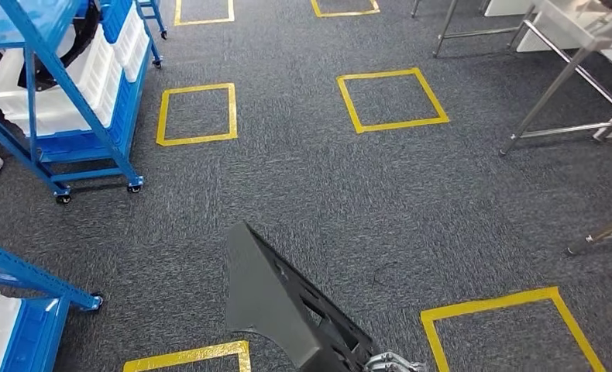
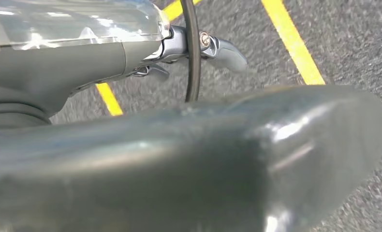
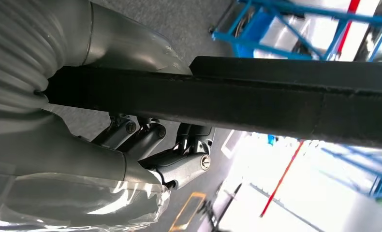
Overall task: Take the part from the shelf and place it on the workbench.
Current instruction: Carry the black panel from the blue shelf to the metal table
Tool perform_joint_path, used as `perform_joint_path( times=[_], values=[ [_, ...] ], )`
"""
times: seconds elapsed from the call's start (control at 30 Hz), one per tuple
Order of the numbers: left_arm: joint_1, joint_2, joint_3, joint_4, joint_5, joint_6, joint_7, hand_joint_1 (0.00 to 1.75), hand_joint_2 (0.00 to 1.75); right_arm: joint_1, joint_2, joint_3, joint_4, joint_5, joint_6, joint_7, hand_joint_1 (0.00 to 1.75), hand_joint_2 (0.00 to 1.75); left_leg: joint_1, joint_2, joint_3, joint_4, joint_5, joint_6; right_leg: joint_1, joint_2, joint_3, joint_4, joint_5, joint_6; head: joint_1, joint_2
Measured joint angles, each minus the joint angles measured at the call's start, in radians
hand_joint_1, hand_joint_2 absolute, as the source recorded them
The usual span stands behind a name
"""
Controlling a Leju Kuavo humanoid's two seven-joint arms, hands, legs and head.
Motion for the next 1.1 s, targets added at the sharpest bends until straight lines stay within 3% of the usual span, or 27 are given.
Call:
perform_joint_path(
  times=[0.07, 0.1, 0.13, 0.2, 0.27, 0.3, 0.37, 0.4, 0.47, 0.53, 0.6, 0.63, 0.67, 0.7, 0.77, 0.83, 0.9, 0.97, 1.03, 1.1],
  values=[
    [0.004, 0.000, 0.000, 0.000, -0.003, 0.000, 0.003, 0.00, 0.00, -0.004, 0.001, 0.000, 0.000, -0.009, 0.001, 0.000, 1.75, 1.75, -0.003, 0.032, -0.002, 0.000, -0.002, 0.003, -0.005, -0.028, -0.058, 0.121, -0.056, 0.007, 0.000, 0.000],
    [0.005, 0.000, 0.000, 0.001, -0.005, 0.000, 0.005, 0.00, 0.00, -0.005, 0.001, 0.000, 0.001, -0.014, 0.002, -0.001, 1.75, 1.75, -0.003, 0.048, -0.002, 0.001, -0.003, 0.003, -0.008, -0.032, -0.073, 0.153, -0.062, 0.011, 0.000, 0.000],
    [0.005, 0.000, 0.000, 0.001, -0.006, 0.000, 0.006, 0.00, 0.00, -0.005, 0.002, 0.000, 0.001, -0.017, 0.003, -0.001, 1.75, 1.75, -0.003, 0.062, -0.002, 0.002, -0.005, 0.001, -0.011, -0.036, -0.068, 0.149, -0.050, 0.014, 0.000, 0.000],
    [0.002, 0.000, 0.000, 0.002, -0.007, 0.000, 0.009, 0.00, 0.00, -0.005, 0.002, 0.000, 0.002, -0.020, 0.004, -0.002, 1.75, 1.75, -0.002, 0.085, 0.002, 0.006, -0.011, -0.005, -0.016, -0.054, -0.005, 0.041, 0.009, 0.017, 0.000, 0.000],
    [0.001, -0.001, 0.000, 0.003, -0.007, 0.001, 0.015, 0.00, 0.00, -0.006, 0.002, 0.000, 0.002, -0.023, 0.004, -0.005, 1.75, 1.75, -0.006, 0.103, 0.006, 0.013, -0.021, -0.017, -0.012, -0.087, 0.058, -0.069, 0.043, 0.012, 0.000, 0.000],
    [0.000, -0.001, 0.000, 0.003, -0.006, 0.002, 0.021, 0.00, 0.00, -0.006, 0.002, 0.000, 0.002, -0.026, 0.004, -0.006, 1.75, 1.75, -0.008, 0.111, 0.008, 0.016, -0.026, -0.024, -0.010, -0.096, 0.072, -0.095, 0.045, 0.008, 0.000, 0.000],
    [-0.003, -0.001, 0.000, 0.004, -0.002, 0.002, 0.036, 0.00, 0.00, -0.006, 0.002, 0.002, 0.003, -0.033, 0.004, -0.007, 1.75, 1.75, -0.010, 0.127, 0.015, 0.017, -0.031, -0.034, -0.006, -0.083, 0.071, -0.100, 0.043, -0.003, 0.000, 0.000],
    [-0.005, -0.001, 0.000, 0.004, 0.000, 0.001, 0.043, 0.00, 0.00, -0.005, 0.002, 0.003, 0.003, -0.036, 0.004, -0.008, 1.75, 1.75, -0.007, 0.126, 0.017, 0.020, -0.036, -0.040, -0.007, -0.074, 0.071, -0.102, 0.044, -0.008, 0.000, 0.000],
    [-0.008, 0.000, 0.000, 0.004, 0.000, -0.004, 0.047, 0.00, 0.00, -0.008, 0.001, 0.005, 0.003, -0.041, 0.006, -0.007, 1.75, 1.75, -0.002, 0.090, -0.001, 0.067, -0.072, -0.050, -0.010, -0.056, 0.071, -0.106, 0.048, -0.020, 0.000, 0.000],
    [-0.007, 0.002, 0.000, 0.004, -0.003, -0.010, 0.041, 0.00, 0.00, -0.014, 0.000, 0.006, 0.003, -0.045, 0.010, -0.006, 1.75, 1.75, 0.000, 0.043, -0.057, 0.188, -0.136, -0.055, -0.009, -0.037, 0.070, -0.108, 0.050, -0.029, 0.000, 0.000],
    [-0.001, 0.006, 0.000, 0.004, -0.006, -0.014, 0.033, 0.00, 0.00, -0.019, -0.002, 0.006, 0.006, -0.049, 0.015, -0.006, 1.75, 1.75, 0.000, 0.028, -0.117, 0.302, -0.169, -0.055, -0.005, -0.013, 0.070, -0.106, 0.051, -0.032, 0.000, 0.000],
    [0.001, 0.007, 0.000, 0.004, -0.007, -0.015, 0.028, 0.00, 0.00, -0.020, -0.002, 0.006, 0.007, -0.050, 0.018, -0.005, 1.75, 1.75, 0.000, 0.026, -0.127, 0.314, -0.158, -0.053, -0.003, 0.000, 0.070, -0.106, 0.051, -0.033, 0.000, 0.000],
    [0.001, 0.007, 0.000, 0.004, -0.008, -0.015, 0.023, 0.00, 0.00, -0.020, -0.002, 0.006, 0.008, -0.050, 0.019, -0.004, 1.75, 1.75, 0.000, 0.023, -0.120, 0.286, -0.127, -0.050, -0.002, 0.014, 0.072, -0.105, 0.050, -0.033, 0.000, 0.000],
    [0.001, 0.007, 0.000, 0.004, -0.008, -0.015, 0.019, 0.00, 0.00, -0.021, -0.002, 0.006, 0.009, -0.050, 0.021, -0.004, 1.75, 1.75, 0.000, 0.014, -0.097, 0.226, -0.085, -0.046, -0.002, 0.026, 0.074, -0.104, 0.050, -0.033, 0.000, 0.000],
    [0.000, 0.007, 0.000, 0.004, -0.008, -0.015, 0.011, 0.00, 0.00, -0.024, -0.002, 0.006, 0.009, -0.050, 0.029, -0.002, 1.75, 1.75, 0.000, -0.029, -0.045, 0.095, -0.025, -0.037, -0.002, 0.050, 0.074, -0.102, 0.050, -0.029, 0.000, 0.000],
    [-0.001, 0.007, 0.000, 0.004, -0.007, -0.013, 0.007, 0.00, 0.00, -0.025, -0.002, 0.006, 0.010, -0.049, 0.036, 0.000, 1.75, 1.75, -0.002, -0.055, -0.023, 0.040, -0.015, -0.032, -0.004, 0.072, 0.067, -0.101, 0.053, -0.018, 0.000, 0.000],
    [-0.003, 0.006, 0.000, 0.004, -0.004, -0.012, 0.005, 0.00, 0.00, -0.023, -0.001, 0.006, 0.011, -0.047, 0.037, 0.000, 1.75, 1.75, -0.001, -0.038, -0.018, 0.028, -0.011, -0.023, -0.008, 0.090, 0.061, -0.103, 0.058, -0.004, 0.000, 0.000],
    [-0.007, 0.003, 0.000, 0.005, -0.001, -0.012, 0.004, 0.00, 0.00, -0.021, 0.001, 0.006, 0.012, -0.044, 0.037, 0.000, 1.75, 1.75, 0.003, -0.013, -0.012, 0.011, 0.000, -0.009, -0.005, 0.058, 0.047, -0.077, 0.039, 0.004, 0.000, 0.000],
    [-0.007, 0.001, 0.000, 0.005, 0.002, -0.012, 0.004, 0.00, 0.00, -0.022, 0.003, 0.005, 0.015, -0.042, 0.037, 0.001, 1.75, 1.75, 0.002, 0.013, -0.010, 0.002, 0.005, 0.000, -0.004, -0.002, 0.002, 0.019, -0.020, 0.010, 0.000, 0.000],
    [-0.003, 0.001, 0.001, 0.006, 0.004, -0.011, 0.002, 0.00, 0.00, -0.024, 0.006, 0.004, 0.019, -0.038, 0.037, 0.004, 1.75, 1.75, -0.001, 0.041, -0.012, 0.004, 0.003, 0.002, -0.008, -0.028, -0.050, 0.130, -0.069, 0.014, 0.000, 0.000]
  ],
)
